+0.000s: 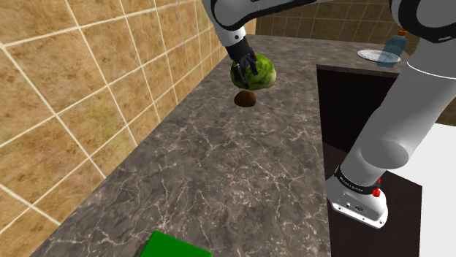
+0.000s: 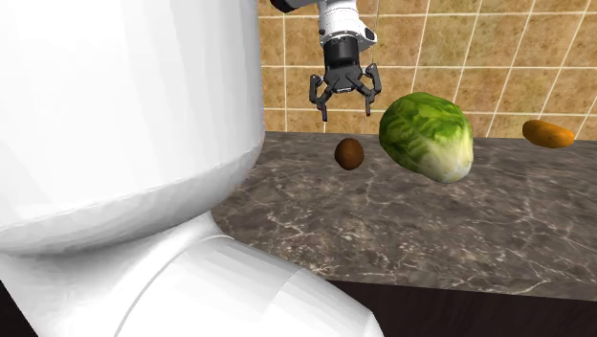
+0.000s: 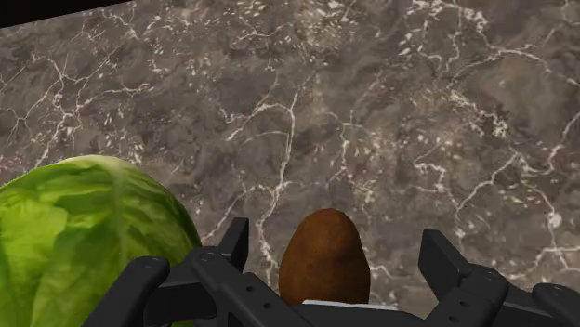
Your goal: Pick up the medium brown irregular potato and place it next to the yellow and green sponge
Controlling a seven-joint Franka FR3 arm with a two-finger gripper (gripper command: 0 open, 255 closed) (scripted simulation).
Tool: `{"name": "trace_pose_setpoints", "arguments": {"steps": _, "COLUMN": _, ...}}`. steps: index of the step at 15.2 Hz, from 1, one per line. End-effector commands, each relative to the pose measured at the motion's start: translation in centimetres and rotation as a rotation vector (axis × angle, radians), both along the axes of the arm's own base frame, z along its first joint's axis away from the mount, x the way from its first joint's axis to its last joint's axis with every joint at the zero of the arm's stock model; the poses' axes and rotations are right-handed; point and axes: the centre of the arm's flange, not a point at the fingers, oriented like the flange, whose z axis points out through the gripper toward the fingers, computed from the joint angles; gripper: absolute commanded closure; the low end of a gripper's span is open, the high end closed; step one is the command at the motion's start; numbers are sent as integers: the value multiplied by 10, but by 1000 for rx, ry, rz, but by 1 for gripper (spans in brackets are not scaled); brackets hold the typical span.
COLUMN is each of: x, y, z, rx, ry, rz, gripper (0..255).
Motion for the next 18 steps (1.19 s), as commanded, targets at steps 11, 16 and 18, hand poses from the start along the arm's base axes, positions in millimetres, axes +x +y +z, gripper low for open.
{"name": "trace_pose_setpoints", "arguments": {"steps": 11, "x": 48, "y": 9, "z": -90, "rx": -64, "ry": 133, "rz": 30, "gripper": 0}}
{"name": "trace_pose_setpoints", "arguments": {"steps": 16, "x": 44, "y": 6, "z": -97, "rx": -64, "ry": 133, "rz": 30, "gripper": 0}}
{"name": "trace_pose_setpoints", "arguments": {"steps": 18, "x": 44, "y": 6, "z": -97, "rx": -64, "ry": 133, "rz": 30, "gripper": 0}}
